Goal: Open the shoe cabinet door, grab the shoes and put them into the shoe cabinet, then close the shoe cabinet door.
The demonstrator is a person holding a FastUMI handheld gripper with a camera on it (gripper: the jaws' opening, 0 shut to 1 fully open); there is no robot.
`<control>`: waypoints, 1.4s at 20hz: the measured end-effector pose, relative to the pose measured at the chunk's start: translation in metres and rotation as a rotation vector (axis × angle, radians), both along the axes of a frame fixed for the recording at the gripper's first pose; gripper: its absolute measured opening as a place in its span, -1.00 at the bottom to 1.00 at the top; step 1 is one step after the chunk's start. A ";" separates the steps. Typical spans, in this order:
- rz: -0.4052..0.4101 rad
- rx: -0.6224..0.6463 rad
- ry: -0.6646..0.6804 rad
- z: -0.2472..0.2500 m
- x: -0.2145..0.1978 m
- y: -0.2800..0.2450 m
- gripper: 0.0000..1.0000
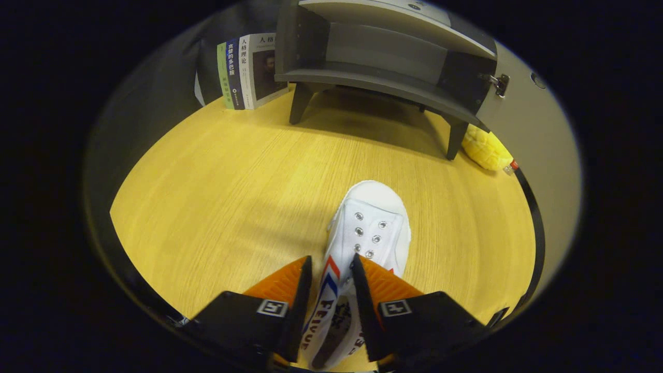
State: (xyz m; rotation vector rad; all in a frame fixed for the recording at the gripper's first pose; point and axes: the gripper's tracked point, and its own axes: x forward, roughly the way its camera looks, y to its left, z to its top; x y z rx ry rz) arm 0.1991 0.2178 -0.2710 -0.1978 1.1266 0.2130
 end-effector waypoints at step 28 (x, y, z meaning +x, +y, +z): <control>-0.112 0.419 -0.156 0.126 0.061 -0.005 -0.97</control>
